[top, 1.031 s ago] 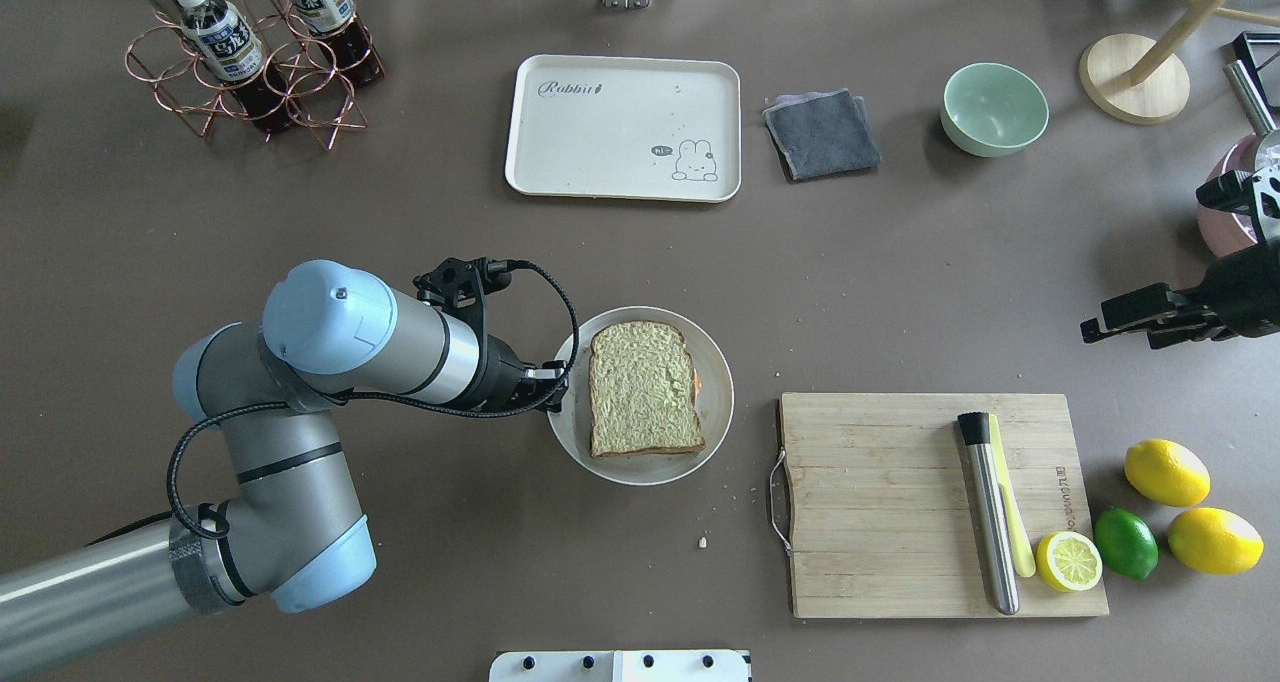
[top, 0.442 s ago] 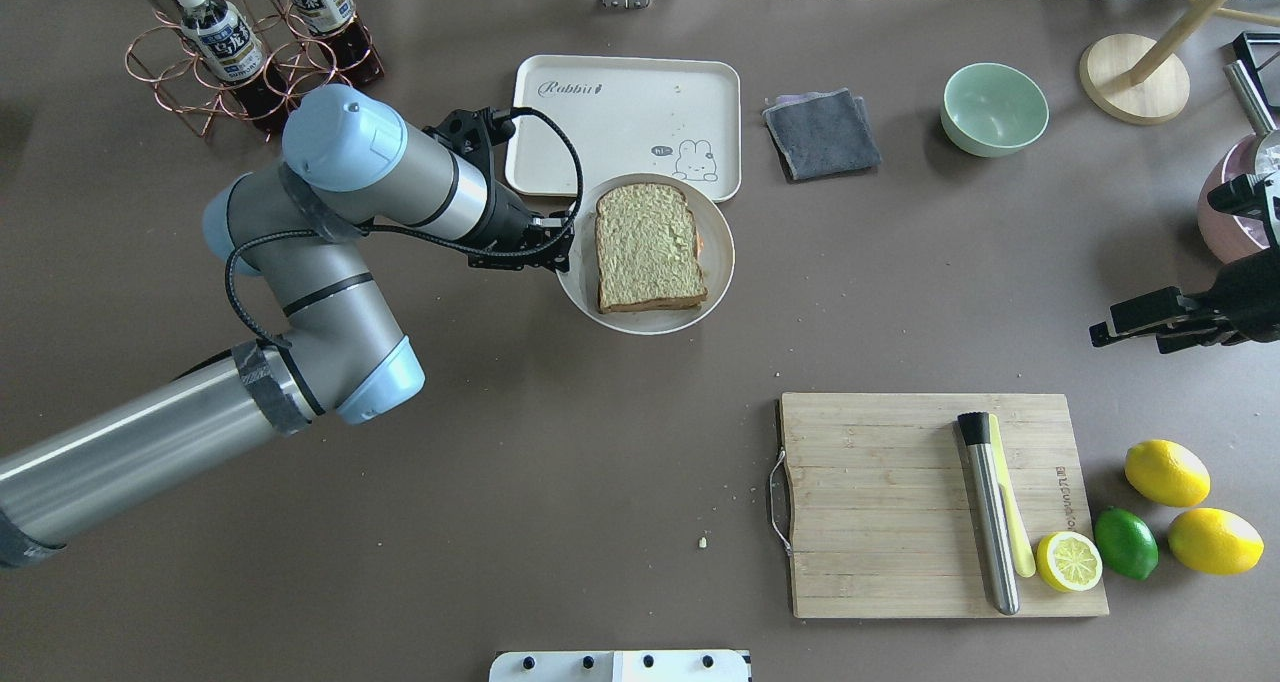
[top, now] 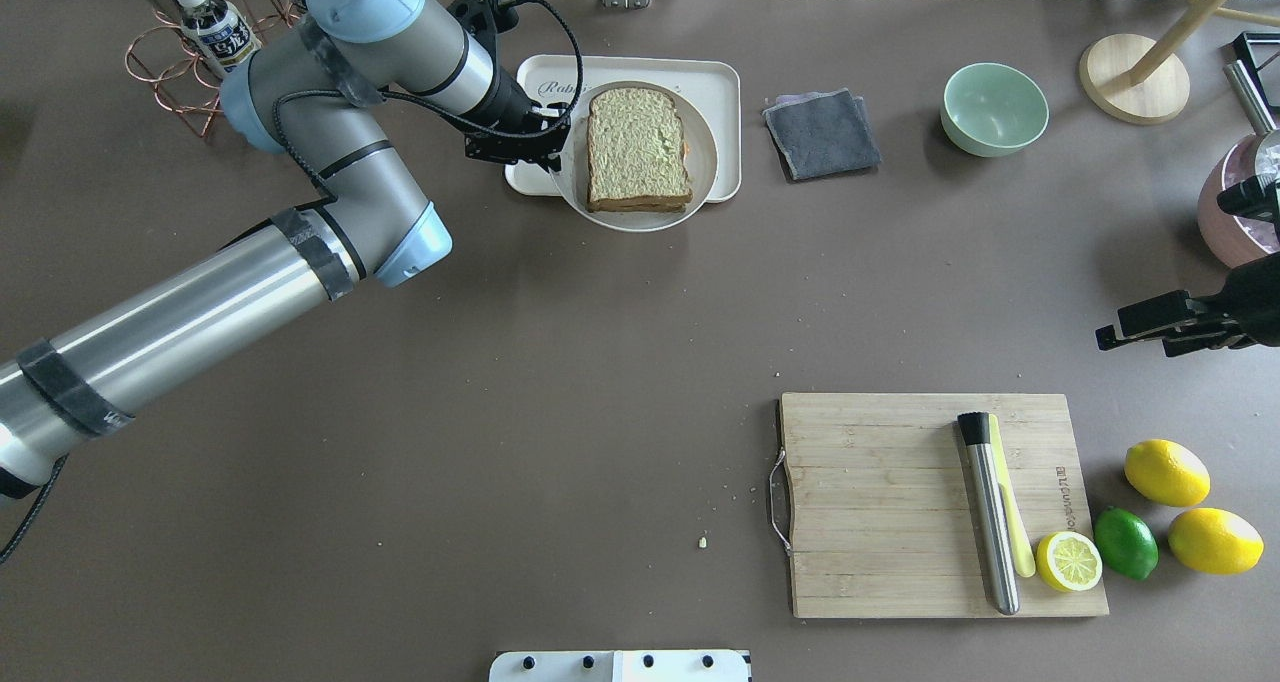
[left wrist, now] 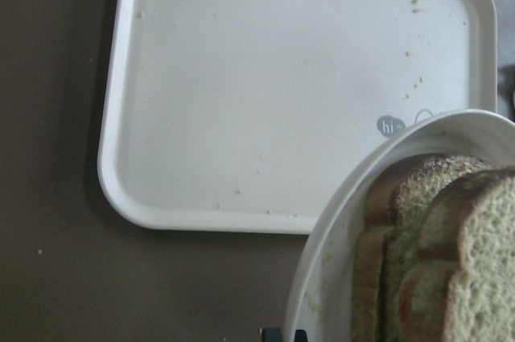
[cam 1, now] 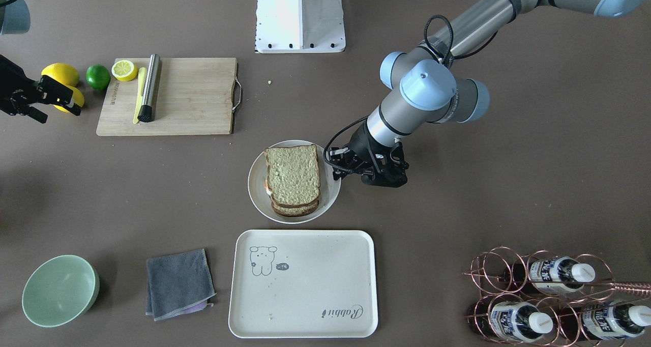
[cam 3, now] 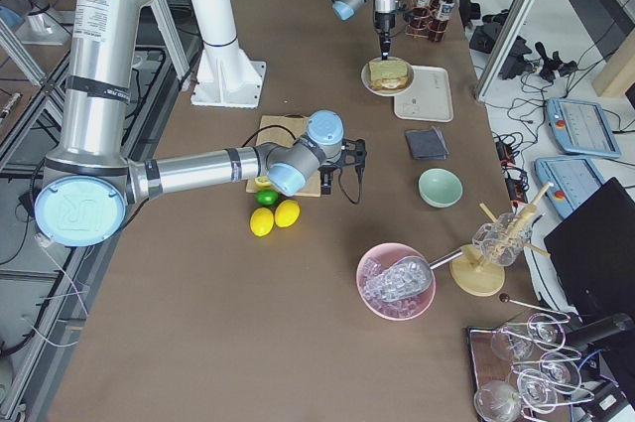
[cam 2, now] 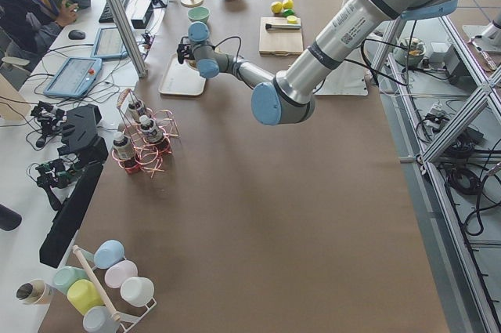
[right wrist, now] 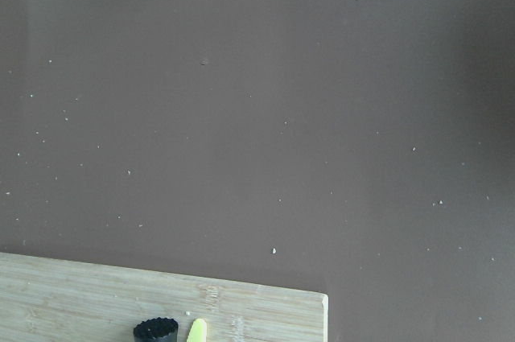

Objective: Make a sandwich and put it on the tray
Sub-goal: 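Slide the plate with the left gripper onto the white Rabbit tray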

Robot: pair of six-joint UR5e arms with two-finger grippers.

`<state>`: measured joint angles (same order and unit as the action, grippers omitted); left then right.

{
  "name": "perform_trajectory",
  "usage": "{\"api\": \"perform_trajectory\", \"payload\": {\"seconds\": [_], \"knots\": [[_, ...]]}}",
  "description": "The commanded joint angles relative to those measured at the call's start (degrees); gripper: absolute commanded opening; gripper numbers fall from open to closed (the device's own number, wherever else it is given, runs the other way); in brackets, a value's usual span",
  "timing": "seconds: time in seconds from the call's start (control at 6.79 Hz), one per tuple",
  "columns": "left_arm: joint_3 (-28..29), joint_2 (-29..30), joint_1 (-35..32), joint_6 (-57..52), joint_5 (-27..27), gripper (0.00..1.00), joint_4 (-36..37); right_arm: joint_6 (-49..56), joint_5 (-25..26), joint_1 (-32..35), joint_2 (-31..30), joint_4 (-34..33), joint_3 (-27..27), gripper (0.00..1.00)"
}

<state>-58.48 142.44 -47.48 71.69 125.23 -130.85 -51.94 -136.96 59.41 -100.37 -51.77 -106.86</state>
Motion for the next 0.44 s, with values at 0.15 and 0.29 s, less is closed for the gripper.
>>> {"api": "perform_trajectory", "payload": {"seconds": [0.15,0.29], "knots": [[14.9,7.7,-2.0,-1.1,0.3,0.0,-4.2,0.0,0.3,0.0,-0.3,0.0,-0.2,1.0],[15.9,8.4,-2.0,-1.2,-0.3,0.0,-4.3,0.0,0.3,0.0,-0.3,0.0,-0.2,1.0]]}}
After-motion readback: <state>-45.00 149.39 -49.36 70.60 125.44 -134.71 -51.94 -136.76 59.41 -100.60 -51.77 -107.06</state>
